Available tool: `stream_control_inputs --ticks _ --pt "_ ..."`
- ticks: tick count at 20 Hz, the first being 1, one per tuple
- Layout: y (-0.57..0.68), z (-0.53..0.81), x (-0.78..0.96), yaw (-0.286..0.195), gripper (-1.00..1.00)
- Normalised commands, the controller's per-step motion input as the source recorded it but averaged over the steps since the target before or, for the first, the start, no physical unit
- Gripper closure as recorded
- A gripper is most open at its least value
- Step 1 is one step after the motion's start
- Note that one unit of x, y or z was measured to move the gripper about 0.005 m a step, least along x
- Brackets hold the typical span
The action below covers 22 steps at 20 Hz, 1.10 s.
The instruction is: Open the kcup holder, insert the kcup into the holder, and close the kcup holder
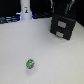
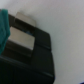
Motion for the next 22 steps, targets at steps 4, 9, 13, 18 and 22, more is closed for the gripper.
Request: stream_control_inputs --ticks 4,9,13,18,22 --pt "0.6 -0.21 -0.16 -0.164 -1.0" --pt "0.55 -0.23 -0.08 -0.156 -1.0" --pt "0.51 -0.26 -0.07 -0.153 -1.0" --pt "0.41 -0.31 -0.07 -0.145 -1.0" --pt "0.24 -0.37 -0.17 -0.127 -1.0"
